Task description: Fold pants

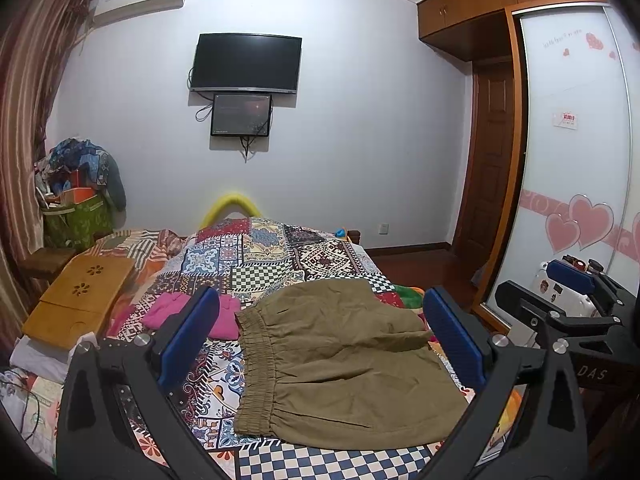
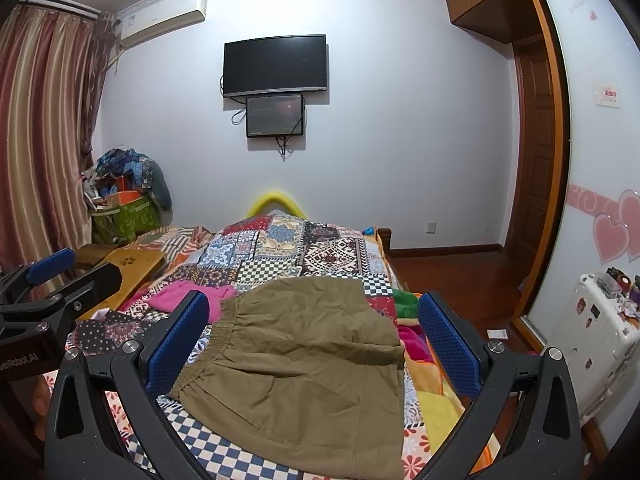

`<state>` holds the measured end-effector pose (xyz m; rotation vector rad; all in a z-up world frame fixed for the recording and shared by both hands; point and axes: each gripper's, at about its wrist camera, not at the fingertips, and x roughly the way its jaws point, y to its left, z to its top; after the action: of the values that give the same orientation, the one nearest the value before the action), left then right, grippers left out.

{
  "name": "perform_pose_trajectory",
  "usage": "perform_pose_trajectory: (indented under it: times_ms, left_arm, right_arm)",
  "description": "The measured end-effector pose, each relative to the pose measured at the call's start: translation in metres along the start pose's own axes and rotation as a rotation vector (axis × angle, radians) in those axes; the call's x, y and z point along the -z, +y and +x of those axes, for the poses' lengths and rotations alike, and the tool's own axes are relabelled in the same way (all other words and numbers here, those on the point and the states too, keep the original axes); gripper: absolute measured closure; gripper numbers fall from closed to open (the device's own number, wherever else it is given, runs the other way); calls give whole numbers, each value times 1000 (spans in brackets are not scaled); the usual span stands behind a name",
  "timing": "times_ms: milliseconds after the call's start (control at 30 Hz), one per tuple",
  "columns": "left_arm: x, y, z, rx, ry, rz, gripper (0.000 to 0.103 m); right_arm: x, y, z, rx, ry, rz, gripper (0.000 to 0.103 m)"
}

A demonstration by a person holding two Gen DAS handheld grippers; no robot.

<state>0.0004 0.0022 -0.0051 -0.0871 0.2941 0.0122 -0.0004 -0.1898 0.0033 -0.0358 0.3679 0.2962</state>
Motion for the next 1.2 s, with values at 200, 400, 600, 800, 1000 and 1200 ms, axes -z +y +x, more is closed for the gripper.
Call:
perform_pose_trajectory:
  times_ms: [200, 400, 600, 800, 1000, 1200]
  left_arm:
    - [1, 0, 0, -5, -2, 0, 0]
    - [2, 0, 2, -5, 1, -2, 0]
    - [2, 0, 3, -7, 4, -6, 0]
    - [1, 0, 3, -8, 3, -8, 0]
    - [0, 0, 3, -7, 4, -6, 0]
    - [0, 0, 3, -8, 3, -7, 0]
  right_arm:
    - [0, 0, 0, -1, 1, 0, 0]
    - [-1, 1, 0, -1, 1, -1, 0]
    - [-1, 1, 0, -2, 2, -1, 0]
    - [-1, 1, 0, -1, 2, -2, 0]
    - [-1, 1, 0, -2, 3, -2, 0]
    - [-2, 2, 0, -4, 2, -2, 0]
